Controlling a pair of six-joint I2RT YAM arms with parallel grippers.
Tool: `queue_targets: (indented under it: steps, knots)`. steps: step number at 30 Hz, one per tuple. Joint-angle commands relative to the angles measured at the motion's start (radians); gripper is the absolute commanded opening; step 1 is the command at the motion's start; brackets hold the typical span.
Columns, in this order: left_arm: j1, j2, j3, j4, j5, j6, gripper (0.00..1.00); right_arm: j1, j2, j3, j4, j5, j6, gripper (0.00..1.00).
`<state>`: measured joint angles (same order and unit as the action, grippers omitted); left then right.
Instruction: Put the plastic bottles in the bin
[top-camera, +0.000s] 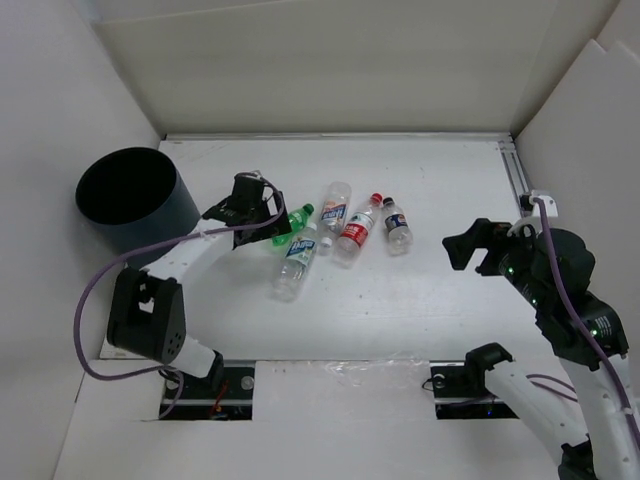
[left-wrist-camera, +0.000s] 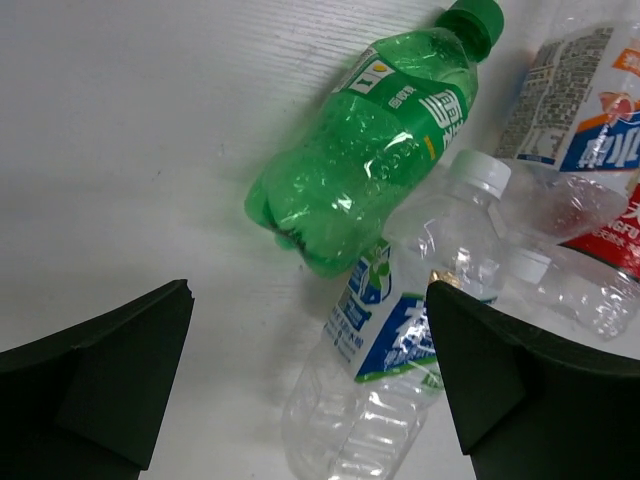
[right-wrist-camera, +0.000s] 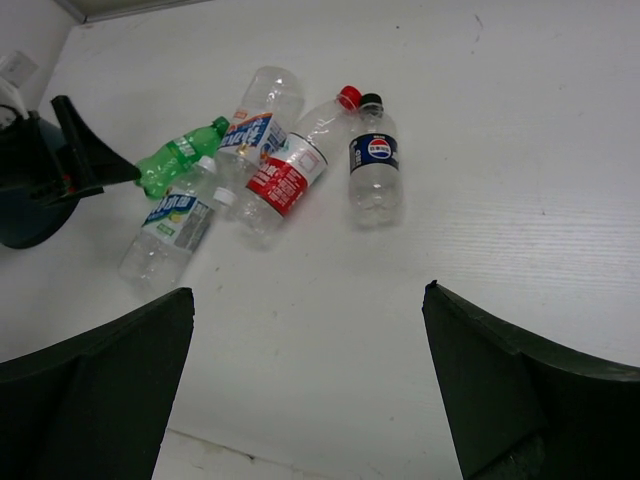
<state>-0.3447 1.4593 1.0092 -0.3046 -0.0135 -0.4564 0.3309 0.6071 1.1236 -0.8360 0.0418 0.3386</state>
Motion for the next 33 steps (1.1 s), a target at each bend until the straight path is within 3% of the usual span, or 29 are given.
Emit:
queue_targets:
  steps: [1,9,17,22,24,26,27,30,31,33]
  knots:
    - [-0.023,0.070,0.057,0.084,-0.058,0.016,1.00,0.010,-0.016,-0.001,0.063,-0.055,-0.010,1.00]
    - [-0.023,0.139,0.075,0.193,-0.149,0.099,1.00,0.019,-0.017,-0.021,0.081,-0.112,-0.019,1.00]
    - [-0.023,0.303,0.097,0.243,-0.071,0.183,1.00,0.028,0.005,0.008,0.052,-0.103,-0.039,1.00]
    - [-0.045,0.360,0.085,0.225,-0.117,0.154,0.95,0.028,0.005,0.008,0.052,-0.092,-0.039,1.00]
    - [-0.045,0.381,0.085,0.197,-0.149,0.134,0.85,0.028,0.005,0.008,0.070,-0.103,-0.039,1.00]
    - [-0.045,0.392,0.085,0.177,-0.195,0.110,0.58,0.028,0.014,-0.002,0.086,-0.131,-0.029,1.00]
    - [-0.045,0.392,0.085,0.177,-0.207,0.098,0.39,0.028,0.014,-0.013,0.104,-0.140,-0.017,1.00]
    - [-0.045,0.381,0.094,0.151,-0.259,0.075,0.21,0.028,0.025,-0.047,0.167,-0.177,-0.007,1.00]
    - [-0.045,0.359,0.120,0.131,-0.275,0.065,0.04,0.028,0.025,-0.062,0.181,-0.177,-0.007,1.00]
    - [-0.045,0.329,0.140,0.111,-0.286,0.050,0.00,0.028,0.039,-0.073,0.207,-0.186,0.013,1.00]
